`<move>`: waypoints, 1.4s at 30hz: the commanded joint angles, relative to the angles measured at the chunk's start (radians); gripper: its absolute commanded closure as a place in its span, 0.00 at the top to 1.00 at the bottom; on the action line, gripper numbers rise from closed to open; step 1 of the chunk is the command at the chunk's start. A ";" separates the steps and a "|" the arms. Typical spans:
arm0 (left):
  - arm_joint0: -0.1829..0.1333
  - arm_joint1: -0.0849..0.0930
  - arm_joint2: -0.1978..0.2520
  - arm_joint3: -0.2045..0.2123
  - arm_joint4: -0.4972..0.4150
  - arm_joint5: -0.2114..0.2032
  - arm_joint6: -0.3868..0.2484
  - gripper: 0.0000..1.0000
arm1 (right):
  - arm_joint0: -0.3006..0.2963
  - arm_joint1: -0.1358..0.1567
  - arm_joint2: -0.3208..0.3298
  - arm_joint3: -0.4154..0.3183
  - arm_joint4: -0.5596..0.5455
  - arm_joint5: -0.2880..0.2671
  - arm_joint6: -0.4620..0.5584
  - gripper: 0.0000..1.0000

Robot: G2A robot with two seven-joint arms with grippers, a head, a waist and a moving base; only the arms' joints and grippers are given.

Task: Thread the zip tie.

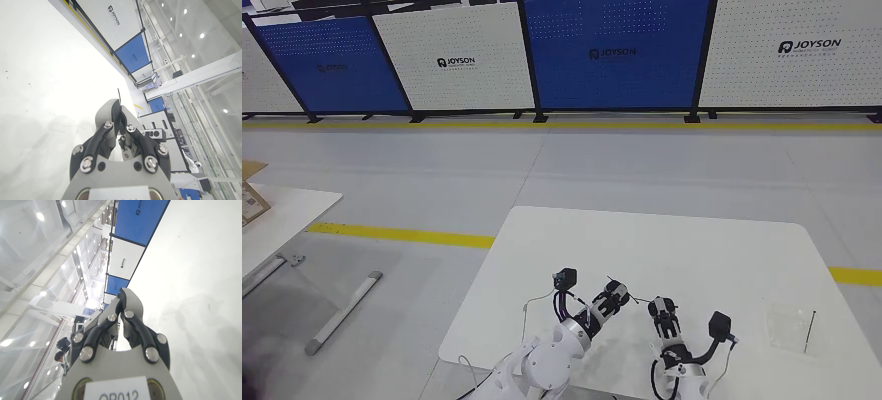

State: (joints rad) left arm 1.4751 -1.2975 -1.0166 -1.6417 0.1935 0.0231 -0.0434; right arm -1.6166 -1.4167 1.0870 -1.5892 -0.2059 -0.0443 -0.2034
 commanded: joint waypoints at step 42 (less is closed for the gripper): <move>0.000 0.000 0.000 0.000 0.000 0.000 0.000 0.00 | 0.009 -0.017 -0.007 0.008 -0.029 0.024 -0.011 0.00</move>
State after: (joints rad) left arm 1.4751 -1.2975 -1.0166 -1.6417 0.1935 0.0231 -0.0434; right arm -1.6075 -1.4331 1.0808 -1.5806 -0.2330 -0.0217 -0.2128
